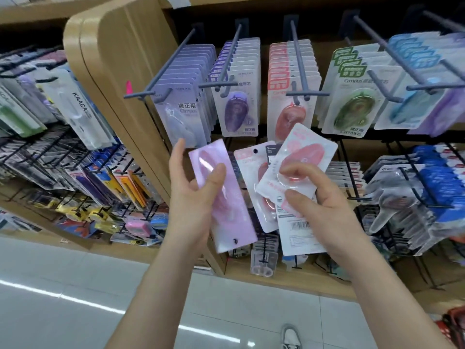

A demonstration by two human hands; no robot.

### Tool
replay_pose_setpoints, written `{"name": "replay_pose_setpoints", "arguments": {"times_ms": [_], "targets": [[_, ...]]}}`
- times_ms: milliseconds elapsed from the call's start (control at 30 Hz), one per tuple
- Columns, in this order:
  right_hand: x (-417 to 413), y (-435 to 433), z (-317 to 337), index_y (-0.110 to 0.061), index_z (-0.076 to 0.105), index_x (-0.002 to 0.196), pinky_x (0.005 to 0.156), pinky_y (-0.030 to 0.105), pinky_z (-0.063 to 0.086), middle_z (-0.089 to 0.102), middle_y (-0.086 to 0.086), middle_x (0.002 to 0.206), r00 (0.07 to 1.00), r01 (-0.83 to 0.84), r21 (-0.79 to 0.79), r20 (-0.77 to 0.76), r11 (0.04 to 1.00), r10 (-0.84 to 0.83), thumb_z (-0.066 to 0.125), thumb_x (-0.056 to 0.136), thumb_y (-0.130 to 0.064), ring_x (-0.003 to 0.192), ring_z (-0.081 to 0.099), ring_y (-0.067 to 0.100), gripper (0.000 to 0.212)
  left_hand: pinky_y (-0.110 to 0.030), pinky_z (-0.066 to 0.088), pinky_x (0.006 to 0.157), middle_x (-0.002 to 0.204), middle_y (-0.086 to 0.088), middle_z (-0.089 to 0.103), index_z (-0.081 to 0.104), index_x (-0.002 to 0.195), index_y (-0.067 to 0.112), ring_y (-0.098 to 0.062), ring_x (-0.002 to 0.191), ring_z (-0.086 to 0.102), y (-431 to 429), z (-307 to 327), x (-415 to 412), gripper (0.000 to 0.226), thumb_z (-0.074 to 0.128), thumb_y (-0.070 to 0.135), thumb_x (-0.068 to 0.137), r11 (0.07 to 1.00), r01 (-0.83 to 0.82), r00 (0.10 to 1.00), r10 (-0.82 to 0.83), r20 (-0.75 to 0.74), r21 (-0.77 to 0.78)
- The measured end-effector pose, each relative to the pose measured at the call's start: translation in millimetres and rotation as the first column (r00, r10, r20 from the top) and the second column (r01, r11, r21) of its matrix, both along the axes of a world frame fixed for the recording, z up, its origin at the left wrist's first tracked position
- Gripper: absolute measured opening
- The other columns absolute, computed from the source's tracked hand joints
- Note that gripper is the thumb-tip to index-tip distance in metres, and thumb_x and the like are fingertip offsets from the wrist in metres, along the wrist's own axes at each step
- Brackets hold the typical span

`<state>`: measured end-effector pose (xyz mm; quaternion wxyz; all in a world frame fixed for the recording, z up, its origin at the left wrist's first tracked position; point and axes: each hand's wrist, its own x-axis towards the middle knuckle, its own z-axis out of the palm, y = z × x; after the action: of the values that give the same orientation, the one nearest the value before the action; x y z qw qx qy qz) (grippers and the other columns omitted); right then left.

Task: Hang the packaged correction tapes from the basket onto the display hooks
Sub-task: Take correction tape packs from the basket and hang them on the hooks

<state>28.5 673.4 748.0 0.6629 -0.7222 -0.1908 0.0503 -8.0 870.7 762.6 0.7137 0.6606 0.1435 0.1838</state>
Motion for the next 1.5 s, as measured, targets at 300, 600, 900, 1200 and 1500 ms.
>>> {"name": "replay_pose_setpoints", "arguments": {"times_ms": [300,600,900,1200,1500], "targets": [[-5.2,5.1,4.2,-0.059,0.051,0.121,0.092,-0.001,0.031,0.052,-0.038,0.124,0.989,-0.035,-0.192,0.137,0.981,0.062,0.059,0.094,0.0,0.123,0.042,-0.015,0.065,-0.012,0.041,0.078,0.105,0.017,0.055,0.07,0.099,0.048,0.014,0.098,0.051,-14.1,4.8,-8.6,0.016,0.064,0.051,0.084,0.775,0.163,0.971,-0.015,-0.239,0.611],[-10.1,12.3,-3.1,-0.068,-0.01,0.139,0.083,0.023,0.053,0.072,-0.021,0.104,0.995,0.078,-0.131,0.064,0.988,-0.07,0.08,0.08,-0.007,0.097,0.069,0.001,0.123,-0.045,0.06,0.073,0.098,0.002,0.067,0.062,0.078,0.037,-0.017,0.085,0.067,-19.1,-3.2,-3.5,0.051,0.075,0.077,0.049,0.884,0.144,0.928,0.035,-0.371,0.445],[-1.3,9.1,-9.3,-0.057,0.046,0.133,0.083,0.008,0.048,0.057,-0.035,0.127,0.996,-0.029,-0.021,-0.08,0.999,0.028,0.075,0.085,-0.014,0.115,0.055,-0.014,0.071,-0.04,0.058,0.074,0.083,-0.014,0.075,0.073,0.079,0.003,-0.023,0.075,0.07,-20.7,-4.1,-7.0,0.018,0.072,0.018,0.087,0.987,0.146,0.953,-0.122,-0.277,0.067],[19.2,-22.7,-11.6,-0.033,0.074,0.089,0.076,-0.002,0.039,0.072,-0.025,0.098,0.981,0.174,-0.121,-0.063,0.977,-0.182,0.06,0.096,-0.01,0.095,0.059,-0.017,0.028,-0.027,0.048,0.073,0.09,0.002,0.064,0.072,0.077,0.023,-0.012,0.085,0.06,24.9,11.5,-12.1,0.017,0.066,0.029,0.092,0.71,0.373,0.902,-0.128,-0.412,0.597],[9.6,-24.7,10.6,-0.029,0.079,0.087,0.074,0.011,0.05,0.075,-0.022,0.095,0.986,-0.163,-0.238,-0.069,0.957,0.151,0.072,0.075,-0.035,0.089,0.068,-0.006,0.015,-0.026,0.042,0.069,0.085,0.005,0.055,0.066,0.072,0.029,-0.005,0.08,0.051,15.6,34.2,2.1,0.023,0.064,0.043,0.09,0.429,0.448,0.894,-0.198,-0.402,0.785]]}}
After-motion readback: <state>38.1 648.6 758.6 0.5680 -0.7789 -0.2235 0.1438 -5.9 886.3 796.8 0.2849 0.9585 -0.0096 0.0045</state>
